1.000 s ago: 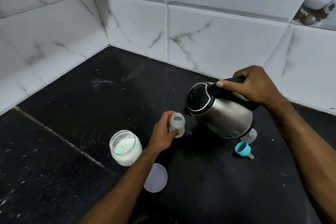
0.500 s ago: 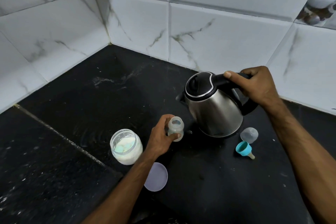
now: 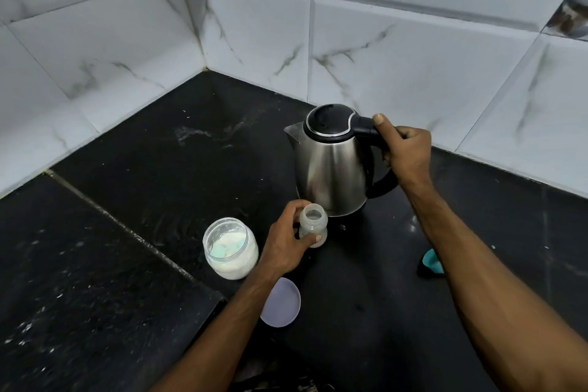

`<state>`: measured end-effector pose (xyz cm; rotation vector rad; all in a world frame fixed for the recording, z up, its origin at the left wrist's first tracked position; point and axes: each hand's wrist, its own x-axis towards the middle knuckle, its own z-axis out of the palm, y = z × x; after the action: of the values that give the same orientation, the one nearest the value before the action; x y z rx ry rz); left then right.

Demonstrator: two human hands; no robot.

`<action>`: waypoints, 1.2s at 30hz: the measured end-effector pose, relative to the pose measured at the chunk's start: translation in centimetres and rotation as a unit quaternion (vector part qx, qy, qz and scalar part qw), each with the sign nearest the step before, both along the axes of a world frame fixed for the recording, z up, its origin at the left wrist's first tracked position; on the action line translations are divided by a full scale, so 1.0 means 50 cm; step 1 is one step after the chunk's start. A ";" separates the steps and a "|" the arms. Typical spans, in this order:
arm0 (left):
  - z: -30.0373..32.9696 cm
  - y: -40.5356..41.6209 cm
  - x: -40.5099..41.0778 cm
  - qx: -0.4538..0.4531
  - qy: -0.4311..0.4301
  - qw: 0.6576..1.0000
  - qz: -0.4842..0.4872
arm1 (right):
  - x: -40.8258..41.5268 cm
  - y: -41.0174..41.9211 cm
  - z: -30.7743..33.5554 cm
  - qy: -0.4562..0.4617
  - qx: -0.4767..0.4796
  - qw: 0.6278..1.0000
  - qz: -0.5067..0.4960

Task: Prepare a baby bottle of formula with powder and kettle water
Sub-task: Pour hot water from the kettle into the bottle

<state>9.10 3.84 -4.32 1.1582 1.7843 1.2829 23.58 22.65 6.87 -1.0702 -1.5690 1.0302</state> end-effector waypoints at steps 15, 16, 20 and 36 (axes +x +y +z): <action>-0.007 -0.005 -0.001 0.001 0.007 1.000 0.000 | -0.074 0.008 -0.071 0.050 -0.018 0.998 0.027; -0.007 -0.005 -0.001 0.000 0.008 1.000 0.000 | -0.073 0.008 -0.074 0.055 -0.017 0.998 0.030; -0.006 -0.006 -0.002 -0.003 0.010 1.000 -0.002 | -0.071 0.009 -0.081 0.060 -0.006 0.998 0.037; 0.011 -0.011 0.000 -0.003 0.015 1.000 -0.015 | -0.013 -0.015 -0.086 0.046 -0.031 0.998 0.010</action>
<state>9.09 3.28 -3.75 1.2027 1.7835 1.2480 22.95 21.89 2.56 -1.0353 -1.4854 1.1332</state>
